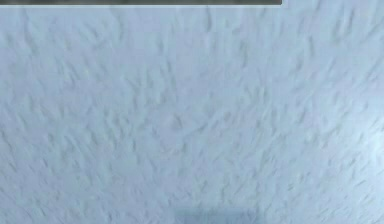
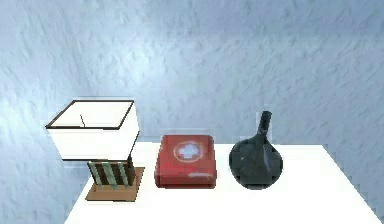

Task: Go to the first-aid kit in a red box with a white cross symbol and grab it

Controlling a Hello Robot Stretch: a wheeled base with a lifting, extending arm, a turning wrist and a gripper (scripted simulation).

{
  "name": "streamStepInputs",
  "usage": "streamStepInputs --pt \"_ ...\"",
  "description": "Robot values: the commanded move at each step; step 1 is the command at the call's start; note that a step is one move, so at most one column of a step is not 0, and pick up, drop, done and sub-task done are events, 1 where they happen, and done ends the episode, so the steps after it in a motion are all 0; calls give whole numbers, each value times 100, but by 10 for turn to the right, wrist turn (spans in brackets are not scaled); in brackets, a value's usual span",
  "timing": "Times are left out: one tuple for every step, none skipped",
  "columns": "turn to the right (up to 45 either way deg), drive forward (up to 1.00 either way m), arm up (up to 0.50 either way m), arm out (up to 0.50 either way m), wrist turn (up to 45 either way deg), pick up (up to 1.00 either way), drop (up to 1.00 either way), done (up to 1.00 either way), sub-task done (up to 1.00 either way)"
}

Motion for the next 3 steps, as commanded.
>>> streamStepInputs --pt "0 0 50 0 0 0 0 0 0" --pt "0 0 38 0 0 0 0 0 0" --pt "0 0 0 16 0 0 0 0 0"
